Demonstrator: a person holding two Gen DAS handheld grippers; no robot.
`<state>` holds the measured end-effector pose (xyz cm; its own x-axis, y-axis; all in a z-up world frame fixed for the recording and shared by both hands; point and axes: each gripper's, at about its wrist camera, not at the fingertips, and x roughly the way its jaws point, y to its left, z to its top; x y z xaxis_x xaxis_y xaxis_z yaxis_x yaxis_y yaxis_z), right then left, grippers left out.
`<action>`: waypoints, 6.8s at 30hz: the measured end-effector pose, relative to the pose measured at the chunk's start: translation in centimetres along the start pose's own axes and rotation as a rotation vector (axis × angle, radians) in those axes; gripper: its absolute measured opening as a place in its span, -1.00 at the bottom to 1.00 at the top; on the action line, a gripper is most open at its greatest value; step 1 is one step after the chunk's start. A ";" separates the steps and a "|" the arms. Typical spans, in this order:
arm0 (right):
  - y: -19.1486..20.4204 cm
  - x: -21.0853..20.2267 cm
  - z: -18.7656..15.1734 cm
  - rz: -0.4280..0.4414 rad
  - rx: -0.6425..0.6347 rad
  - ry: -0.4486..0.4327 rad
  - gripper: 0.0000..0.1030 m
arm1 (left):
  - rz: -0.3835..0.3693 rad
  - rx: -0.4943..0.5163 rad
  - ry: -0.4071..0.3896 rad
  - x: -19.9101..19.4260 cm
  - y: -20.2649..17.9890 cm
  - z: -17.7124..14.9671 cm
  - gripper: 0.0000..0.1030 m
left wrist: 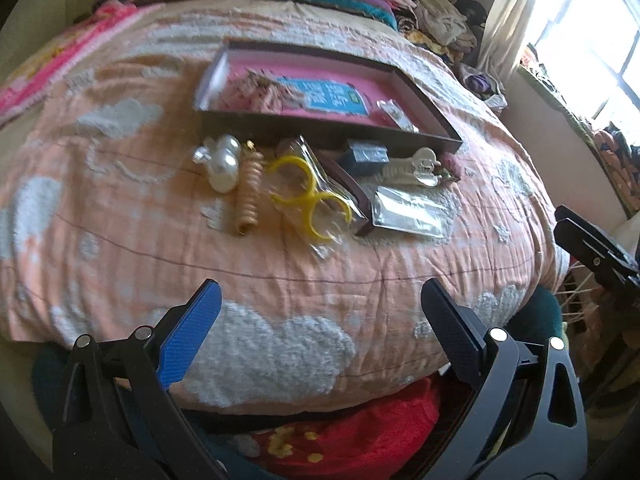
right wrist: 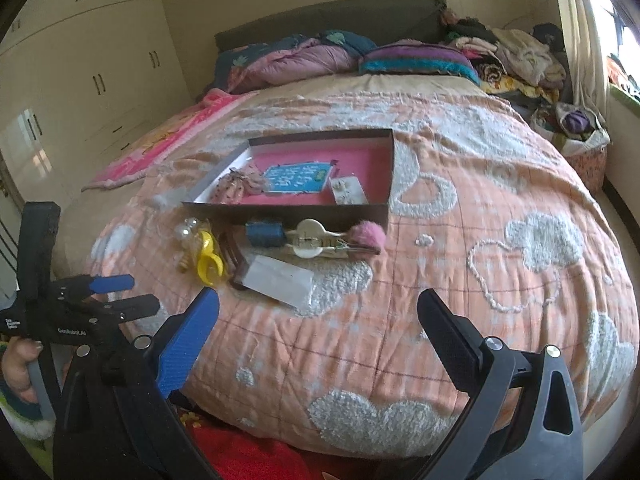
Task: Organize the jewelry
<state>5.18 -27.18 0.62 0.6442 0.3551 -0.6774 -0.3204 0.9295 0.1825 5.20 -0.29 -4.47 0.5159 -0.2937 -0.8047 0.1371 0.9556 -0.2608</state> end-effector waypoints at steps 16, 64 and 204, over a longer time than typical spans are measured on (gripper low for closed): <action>-1.7 3.2 0.0 0.010 0.044 0.058 0.92 | -0.116 -0.194 0.058 5.6 1.6 3.0 0.44; -3.4 8.0 3.5 0.174 0.391 0.021 -0.38 | -0.081 -0.071 -0.092 0.7 0.9 4.4 -0.24; -1.1 -4.8 10.8 -0.061 0.011 -0.248 0.91 | 0.046 0.010 -0.275 -7.7 -1.8 11.0 0.82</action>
<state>9.94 -28.82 11.36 0.8129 0.3108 -0.4925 -0.2691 0.9505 0.1555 10.29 0.48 8.01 0.7320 -0.2334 -0.6401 0.1157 0.9684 -0.2208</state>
